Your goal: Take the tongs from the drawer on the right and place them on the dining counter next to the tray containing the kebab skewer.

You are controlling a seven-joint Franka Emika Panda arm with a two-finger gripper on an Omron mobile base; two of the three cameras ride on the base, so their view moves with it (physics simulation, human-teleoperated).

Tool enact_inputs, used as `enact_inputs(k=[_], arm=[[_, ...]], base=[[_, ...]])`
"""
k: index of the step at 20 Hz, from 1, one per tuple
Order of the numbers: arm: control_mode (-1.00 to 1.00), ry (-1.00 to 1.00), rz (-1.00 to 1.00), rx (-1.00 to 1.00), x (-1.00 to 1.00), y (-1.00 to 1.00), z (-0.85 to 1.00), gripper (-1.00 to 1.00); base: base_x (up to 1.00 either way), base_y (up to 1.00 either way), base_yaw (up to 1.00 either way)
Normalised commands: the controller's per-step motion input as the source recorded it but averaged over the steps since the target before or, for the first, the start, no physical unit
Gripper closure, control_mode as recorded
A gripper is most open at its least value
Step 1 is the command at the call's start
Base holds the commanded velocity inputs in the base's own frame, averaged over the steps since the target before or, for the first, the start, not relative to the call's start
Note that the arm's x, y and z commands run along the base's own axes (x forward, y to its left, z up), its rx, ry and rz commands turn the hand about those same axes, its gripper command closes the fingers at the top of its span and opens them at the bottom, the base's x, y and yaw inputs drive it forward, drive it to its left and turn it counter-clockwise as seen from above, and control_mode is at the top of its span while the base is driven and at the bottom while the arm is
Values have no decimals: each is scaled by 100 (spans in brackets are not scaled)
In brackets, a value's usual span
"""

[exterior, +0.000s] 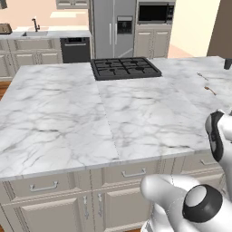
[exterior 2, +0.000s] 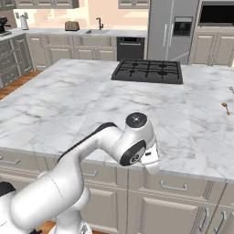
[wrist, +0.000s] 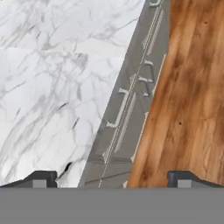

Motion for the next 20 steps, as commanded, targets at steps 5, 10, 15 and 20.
enact_inputs(k=[5, 10, 15, 20], arm=[[-100, -13, 0, 17, -8, -29, -14, -100], [-100, -12, 0, 6, -4, -25, -26, -100], [-100, -9, 0, 0, -10, -14, -33, -100], [-100, -13, 0, 0, -19, -5, -25, -100]], base=[[0, 0, 0], [0, 0, 0], [0, 0, 0], [0, 0, 0]])
